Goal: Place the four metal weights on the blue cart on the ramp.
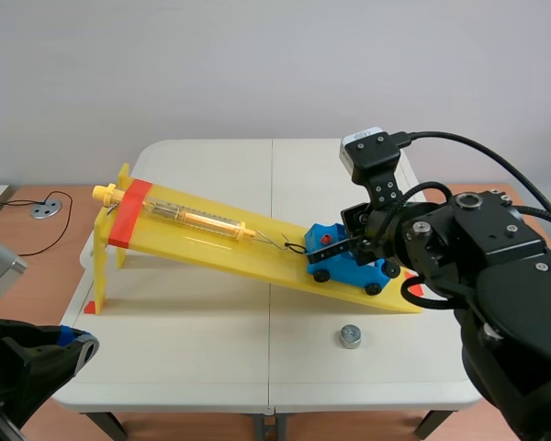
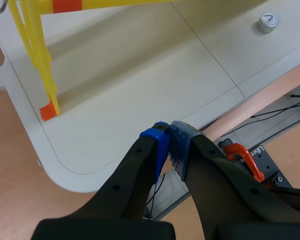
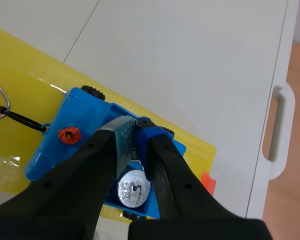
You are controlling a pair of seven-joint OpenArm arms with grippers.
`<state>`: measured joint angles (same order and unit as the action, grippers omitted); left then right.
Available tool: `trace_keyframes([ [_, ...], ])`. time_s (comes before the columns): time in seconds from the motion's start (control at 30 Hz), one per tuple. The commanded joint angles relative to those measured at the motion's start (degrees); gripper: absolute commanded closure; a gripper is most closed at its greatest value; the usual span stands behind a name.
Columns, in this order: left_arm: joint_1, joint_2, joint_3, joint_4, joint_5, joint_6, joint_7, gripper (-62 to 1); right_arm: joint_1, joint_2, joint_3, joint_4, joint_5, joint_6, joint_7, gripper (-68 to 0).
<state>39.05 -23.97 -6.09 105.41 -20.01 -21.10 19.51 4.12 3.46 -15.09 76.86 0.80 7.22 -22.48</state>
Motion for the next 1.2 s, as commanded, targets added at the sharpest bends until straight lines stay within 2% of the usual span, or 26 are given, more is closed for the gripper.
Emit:
trace_keyframes([
  [0.0,-1.14,0.31,-1.01,2.84,-4.24,-0.09,-4.63,-2.9,7.32,-0.50,-0.04,3.37,-0.24,-3.37,8.98,-0.8],
  [0.07,-1.14,0.31,-1.01,2.84,-4.24,-0.09,-4.63,-2.9,7.32,-0.50,-0.04,3.37,-0.24,-3.13,9.09,-2.2],
  [0.2,-1.14,0.31,-1.01,2.84,-4.24,-0.09,-4.63,-2.9,7.32,-0.48,-0.04,3.39,-0.24,-2.47,9.22,-15.2],
  [0.27,-1.14,0.31,-1.01,2.84,-4.24,-0.09,-4.63,-2.9,7.30,-0.44,-0.02,3.76,-0.22,-2.45,8.85,-19.6],
  [0.4,-1.14,0.31,-1.01,2.84,-4.24,-0.09,-4.63,-2.9,7.04,0.11,0.02,6.88,0.37,-2.47,6.64,-21.2],
  [0.63,-1.14,0.28,-1.01,2.84,-4.24,-0.09,-4.63,-2.9,2.58,4.22,1.79,18.62,6.21,-1.09,2.54,-22.1],
  [0.73,-1.14,0.28,-1.01,2.84,-4.24,-0.09,-4.63,-2.9,-0.98,6.71,4.07,24.41,9.77,1.05,0.79,-22.1],
  [0.9,-1.14,0.28,-1.01,2.84,-4.24,-0.09,-4.63,-2.9,-7.85,11.39,9.25,32.57,15.96,5.11,-2.34,-26.0],
  [1.17,-1.14,0.28,-1.01,2.84,-4.24,-0.09,-4.63,-2.9,-18.82,18.84,18.05,39.67,24.68,10.99,-6.71,-26.0],
])
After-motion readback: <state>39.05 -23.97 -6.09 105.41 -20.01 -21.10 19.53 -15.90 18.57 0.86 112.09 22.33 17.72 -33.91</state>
